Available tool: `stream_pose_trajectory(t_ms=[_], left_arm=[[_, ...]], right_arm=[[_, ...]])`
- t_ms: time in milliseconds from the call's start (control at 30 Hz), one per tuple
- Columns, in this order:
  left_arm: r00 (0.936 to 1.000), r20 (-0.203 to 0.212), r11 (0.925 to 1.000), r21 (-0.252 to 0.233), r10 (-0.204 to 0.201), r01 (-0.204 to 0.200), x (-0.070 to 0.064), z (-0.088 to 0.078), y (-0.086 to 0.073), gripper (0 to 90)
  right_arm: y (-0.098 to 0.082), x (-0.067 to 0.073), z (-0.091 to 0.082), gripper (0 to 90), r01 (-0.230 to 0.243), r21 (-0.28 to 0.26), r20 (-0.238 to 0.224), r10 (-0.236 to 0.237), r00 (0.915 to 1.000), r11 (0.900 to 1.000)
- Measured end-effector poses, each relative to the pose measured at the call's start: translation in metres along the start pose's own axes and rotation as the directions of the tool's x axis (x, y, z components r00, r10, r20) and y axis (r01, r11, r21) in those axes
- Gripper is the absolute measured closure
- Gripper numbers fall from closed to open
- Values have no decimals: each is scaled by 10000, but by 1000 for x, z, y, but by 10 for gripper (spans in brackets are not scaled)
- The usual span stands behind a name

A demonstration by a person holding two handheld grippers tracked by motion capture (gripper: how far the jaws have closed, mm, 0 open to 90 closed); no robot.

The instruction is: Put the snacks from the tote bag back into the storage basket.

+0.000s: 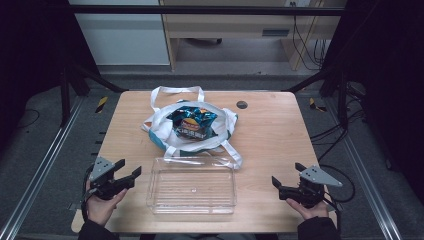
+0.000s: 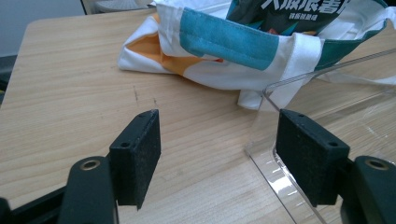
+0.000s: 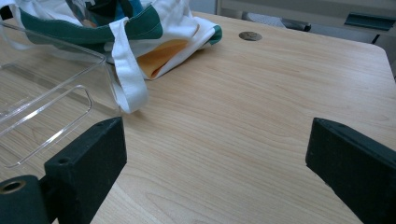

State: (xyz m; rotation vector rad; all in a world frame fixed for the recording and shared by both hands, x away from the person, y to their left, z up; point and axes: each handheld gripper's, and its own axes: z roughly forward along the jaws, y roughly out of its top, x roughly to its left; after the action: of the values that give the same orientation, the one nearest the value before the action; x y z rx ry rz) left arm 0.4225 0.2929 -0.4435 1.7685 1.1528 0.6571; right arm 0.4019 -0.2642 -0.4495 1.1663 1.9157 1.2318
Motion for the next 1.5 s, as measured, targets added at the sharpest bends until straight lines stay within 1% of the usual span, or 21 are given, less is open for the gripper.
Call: stream_pose_trajectory(t_ms=[133, 200, 300, 467, 533, 700, 767, 833, 1033, 1267, 1300, 1433, 1500], left_arm=[[9999, -40, 9999, -108, 93, -93, -1, -2, 4, 308], [10000, -24, 9998, -201, 7, -7, -2, -4, 5, 308], [10000, -23, 9996, -292, 8, -8, -3, -6, 8, 308], [9999, -8, 9993, -364, 119, -120, -5, -8, 14, 308], [10000, 62, 9992, -385, 74, -72, -7, -8, 15, 308], [9997, 170, 9990, -433, 157, -150, -10, -6, 23, 309], [9996, 265, 9985, -534, 100, -86, -12, -5, 26, 309], [9994, 319, 9984, -556, 151, -133, -14, -5, 29, 309], [9988, 482, 9976, -696, 43, -9, -17, -5, 36, 312], [9988, 453, 9973, -723, 195, -162, -20, -3, 43, 314], [9987, 402, 9972, -693, 316, -288, -21, -3, 45, 313], [9988, 410, 9967, -782, 271, -239, -20, -2, 51, 312], [9986, 465, 9962, -842, 270, -230, -20, -1, 55, 312]], right_arm=[[0, -1, 0, 55, -87, -53, -1, 87, 10000, 9999], [0, -2, 0, 55, -104, -19, 11, 104, 9999, 9999], [0, -2, -1, 55, -164, -22, 12, 164, 9999, 9999], [0, -2, 0, 55, -125, 37, 29, 124, 9999, 9999], [-1, -2, 1, 55, -160, 49, 7, 160, 9999, 9999], [-1, -2, 1, 55, -189, 70, 11, 188, 9998, 9998], [-1, -2, 1, 56, -200, 85, 20, 200, 9998, 9998], [-1, -2, 1, 56, -231, 84, 36, 231, 9997, 9997], [-1, -3, 2, 57, -323, 170, 60, 322, 9995, 9993], [-2, -4, 3, 59, -327, 227, 80, 325, 9994, 9992], [-1, -4, 3, 59, -379, 187, 85, 378, 9992, 9991], [-1, -6, 3, 59, -414, 129, 130, 412, 9991, 9991], [-1, -6, 3, 59, -437, 195, 138, 435, 9990, 9989]])
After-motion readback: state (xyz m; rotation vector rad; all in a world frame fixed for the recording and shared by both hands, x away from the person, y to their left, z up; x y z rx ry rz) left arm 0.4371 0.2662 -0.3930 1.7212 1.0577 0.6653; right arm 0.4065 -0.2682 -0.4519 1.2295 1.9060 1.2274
